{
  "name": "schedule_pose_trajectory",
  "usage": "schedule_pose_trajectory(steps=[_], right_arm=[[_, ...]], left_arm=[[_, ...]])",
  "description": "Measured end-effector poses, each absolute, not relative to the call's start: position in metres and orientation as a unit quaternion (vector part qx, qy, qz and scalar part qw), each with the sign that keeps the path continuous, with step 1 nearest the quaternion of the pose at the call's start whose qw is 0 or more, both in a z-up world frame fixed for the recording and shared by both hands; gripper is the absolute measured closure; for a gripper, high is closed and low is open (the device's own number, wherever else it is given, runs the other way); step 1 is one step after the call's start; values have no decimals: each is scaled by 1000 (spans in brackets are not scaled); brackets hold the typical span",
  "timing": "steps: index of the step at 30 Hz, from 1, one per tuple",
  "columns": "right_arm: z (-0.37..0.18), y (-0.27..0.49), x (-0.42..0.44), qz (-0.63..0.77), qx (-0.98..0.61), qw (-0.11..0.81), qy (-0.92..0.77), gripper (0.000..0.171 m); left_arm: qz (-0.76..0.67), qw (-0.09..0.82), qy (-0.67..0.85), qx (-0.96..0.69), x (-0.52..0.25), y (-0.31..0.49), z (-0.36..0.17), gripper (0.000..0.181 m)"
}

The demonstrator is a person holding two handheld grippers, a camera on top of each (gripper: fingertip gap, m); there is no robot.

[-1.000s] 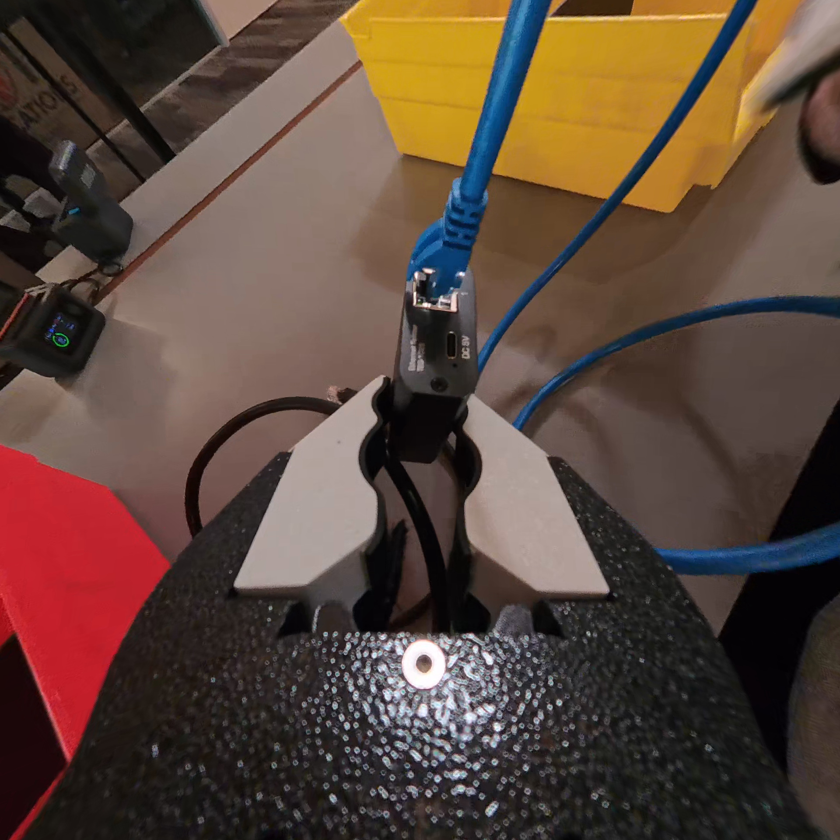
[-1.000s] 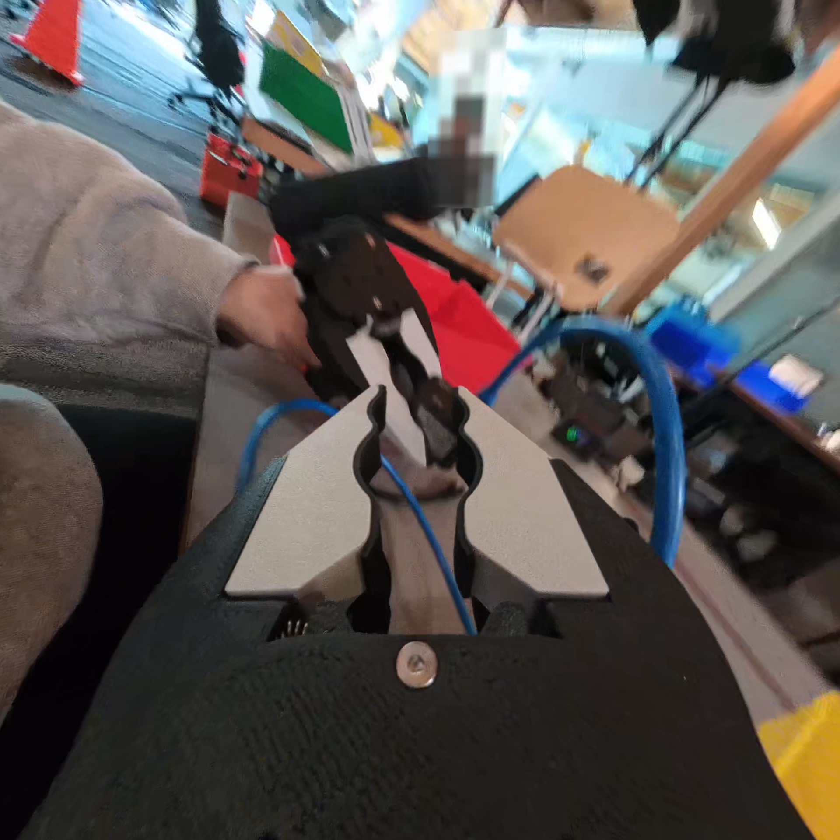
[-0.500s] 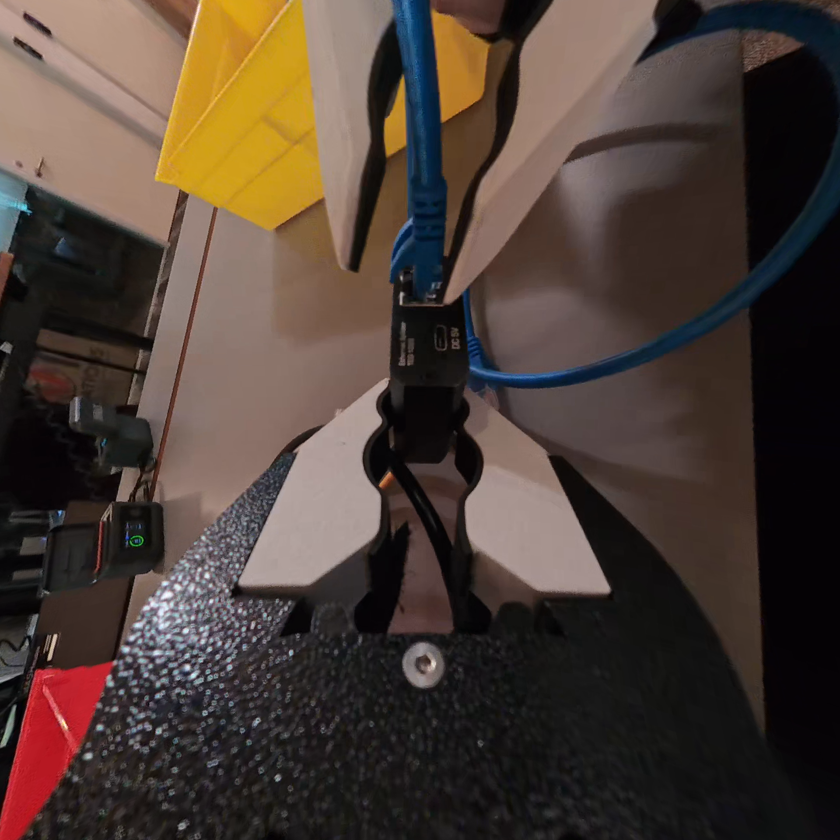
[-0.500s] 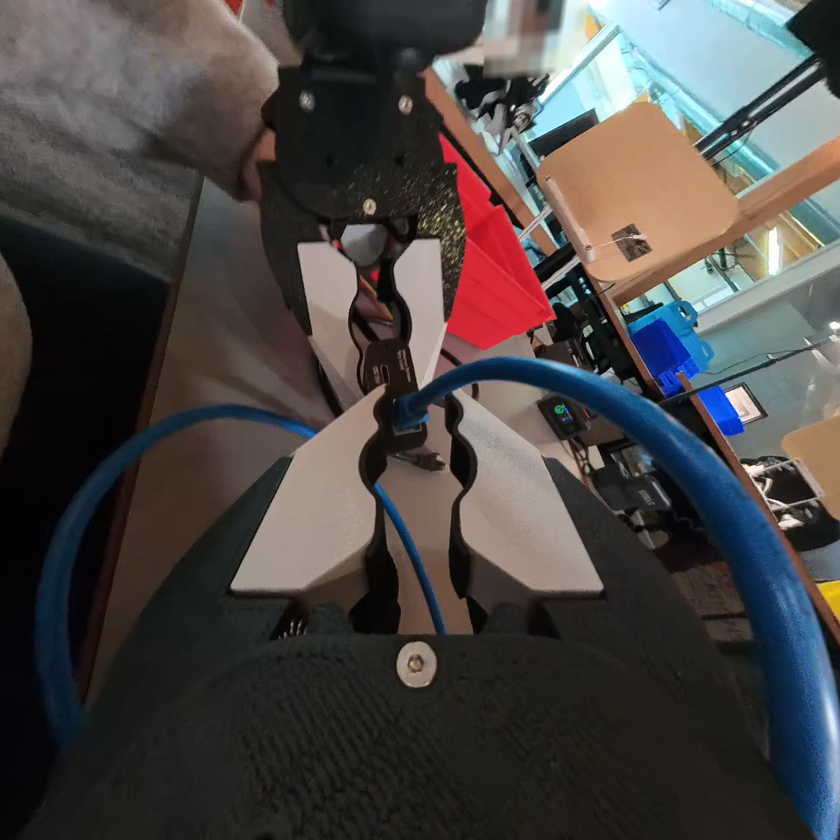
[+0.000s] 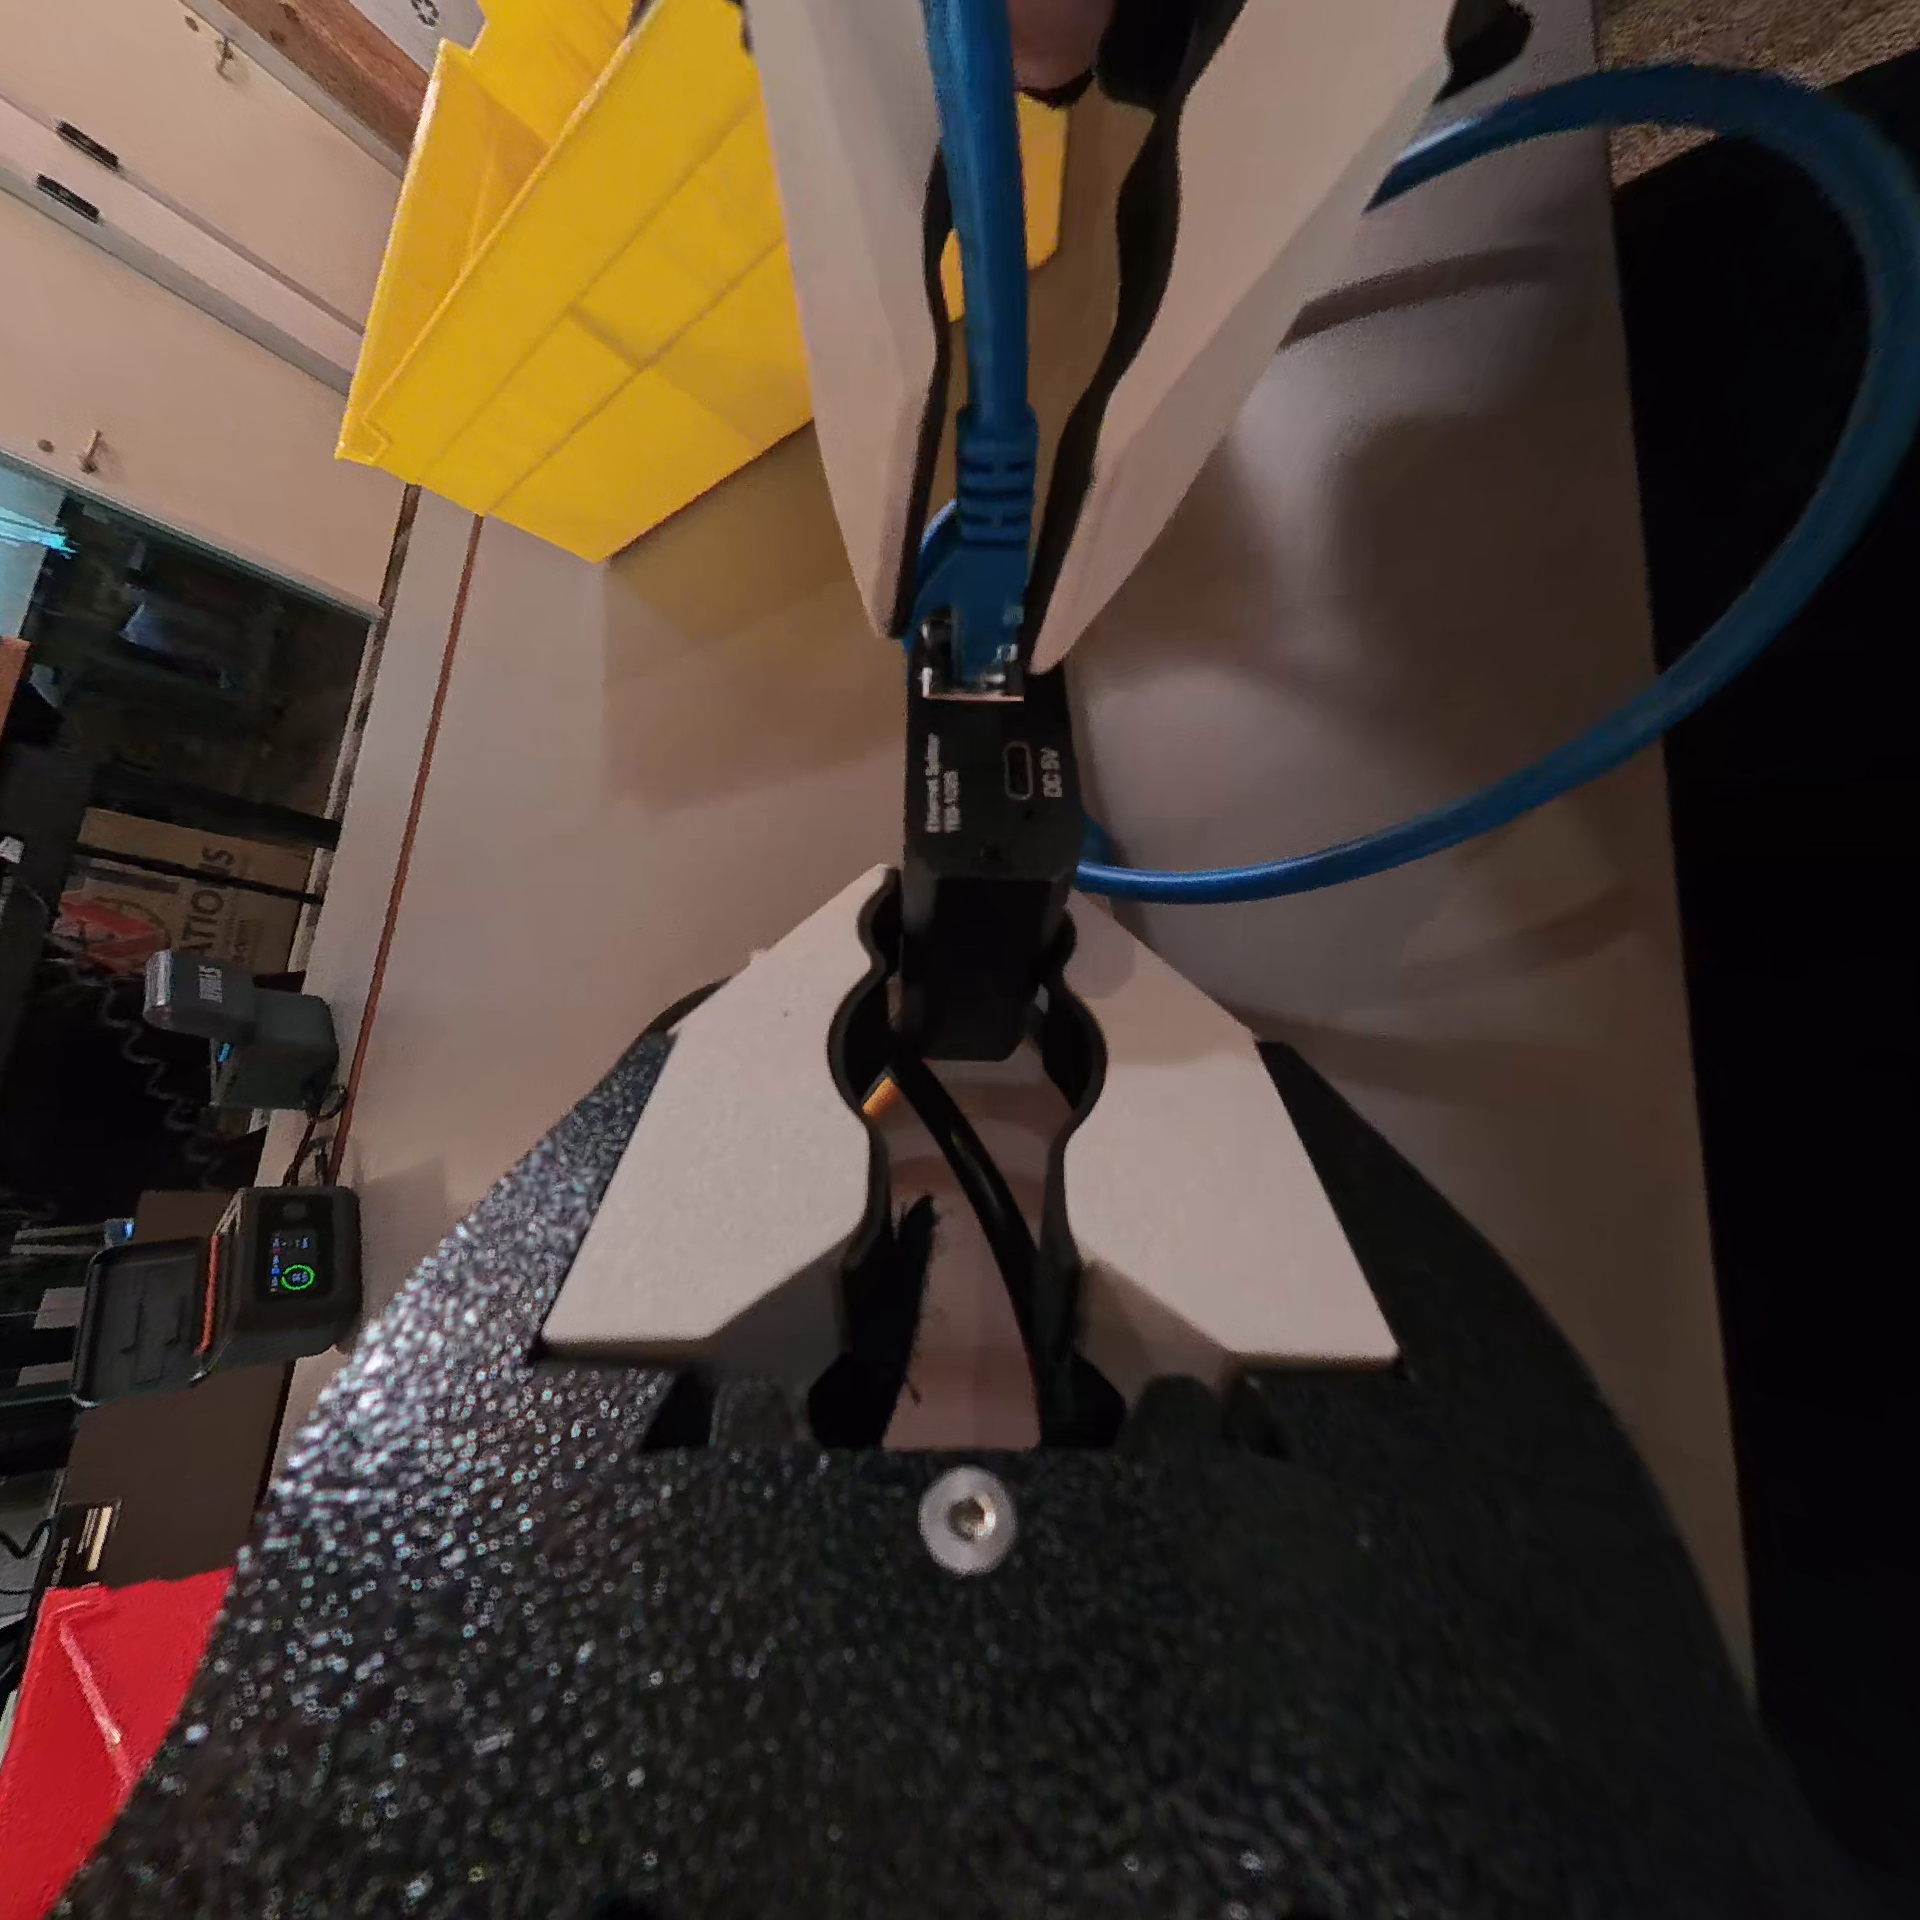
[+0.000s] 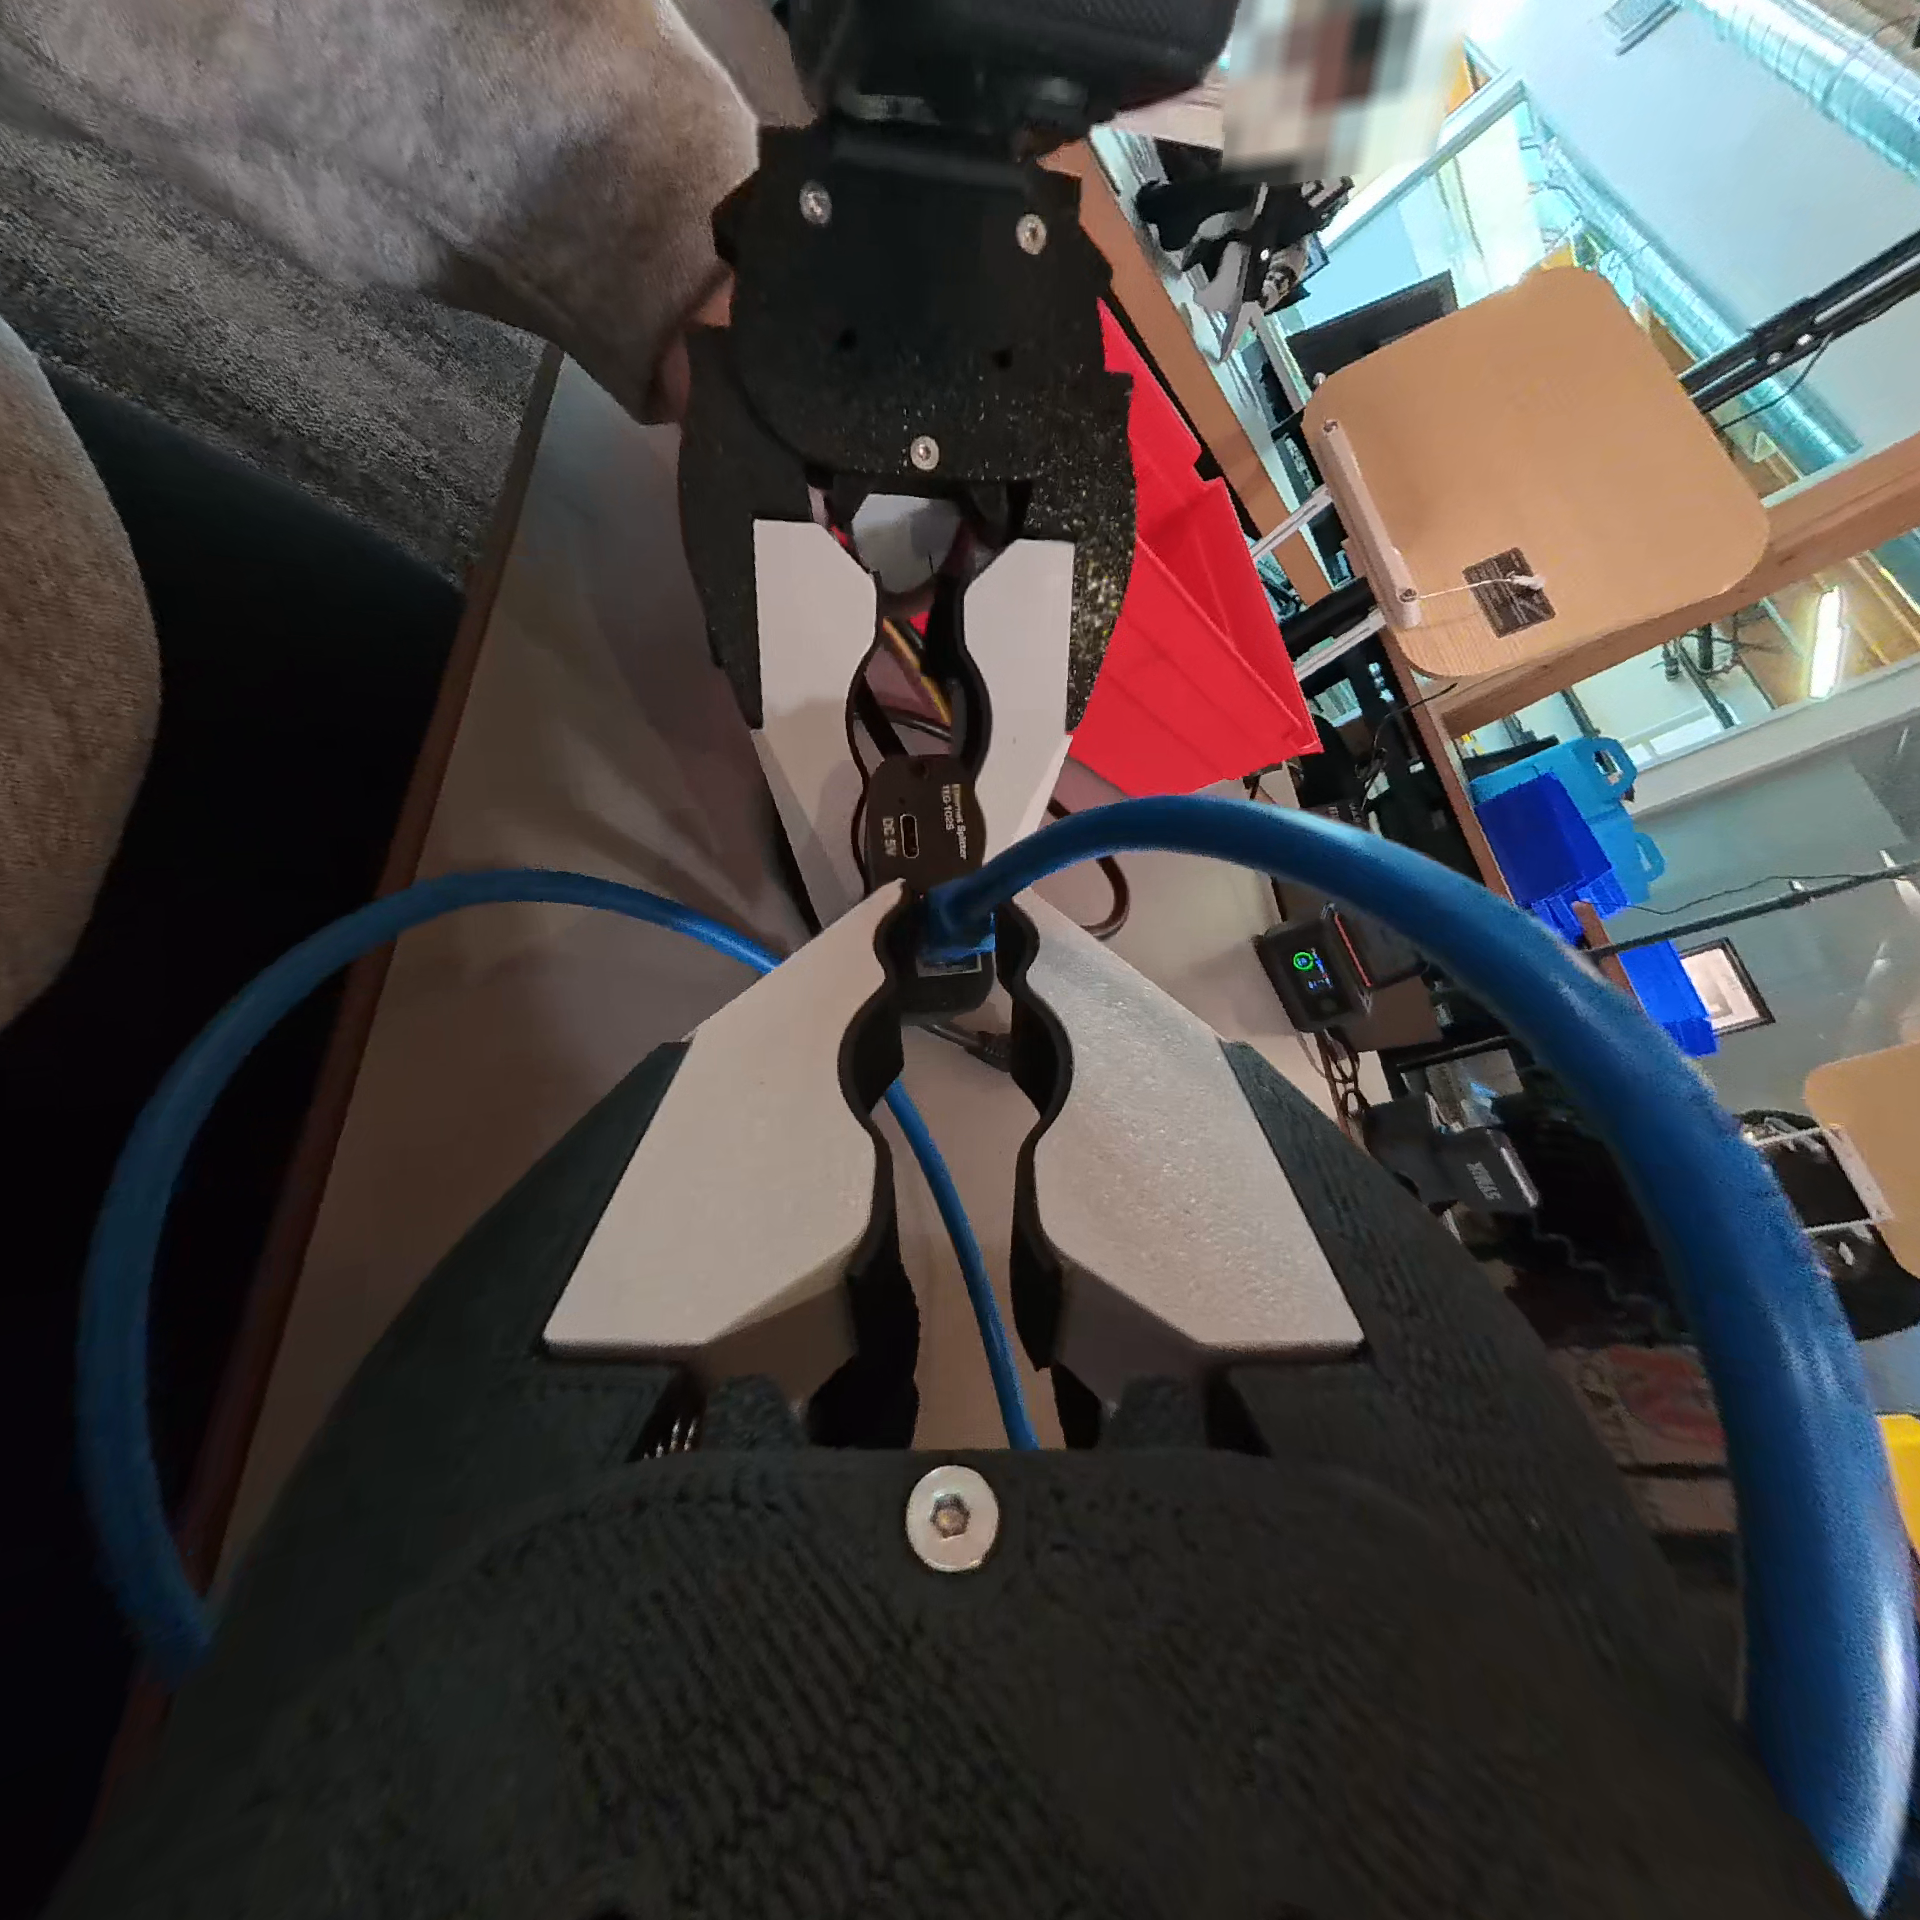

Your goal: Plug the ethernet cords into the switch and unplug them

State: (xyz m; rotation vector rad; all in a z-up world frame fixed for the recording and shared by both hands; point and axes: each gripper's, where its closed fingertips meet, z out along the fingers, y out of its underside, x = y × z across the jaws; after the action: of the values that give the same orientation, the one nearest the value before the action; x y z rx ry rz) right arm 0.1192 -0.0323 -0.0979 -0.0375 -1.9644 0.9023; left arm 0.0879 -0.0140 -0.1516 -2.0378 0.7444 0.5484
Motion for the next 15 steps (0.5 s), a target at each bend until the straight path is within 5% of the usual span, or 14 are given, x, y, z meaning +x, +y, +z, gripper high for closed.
schedule_pose_trajectory(steps=[5,9,15], right_arm=[[-102,-29,117,347,-11,477,-807,159],[-104,-30,117,340,-7,477,-810,159],[-105,-29,115,324,-15,460,-826,160]], left_arm=[[238,444,310,-806,95,-6,-149,136],[302,405,325,-799,88,-4,-153,157],[344,373,339,-792,80,-5,-148,160]])
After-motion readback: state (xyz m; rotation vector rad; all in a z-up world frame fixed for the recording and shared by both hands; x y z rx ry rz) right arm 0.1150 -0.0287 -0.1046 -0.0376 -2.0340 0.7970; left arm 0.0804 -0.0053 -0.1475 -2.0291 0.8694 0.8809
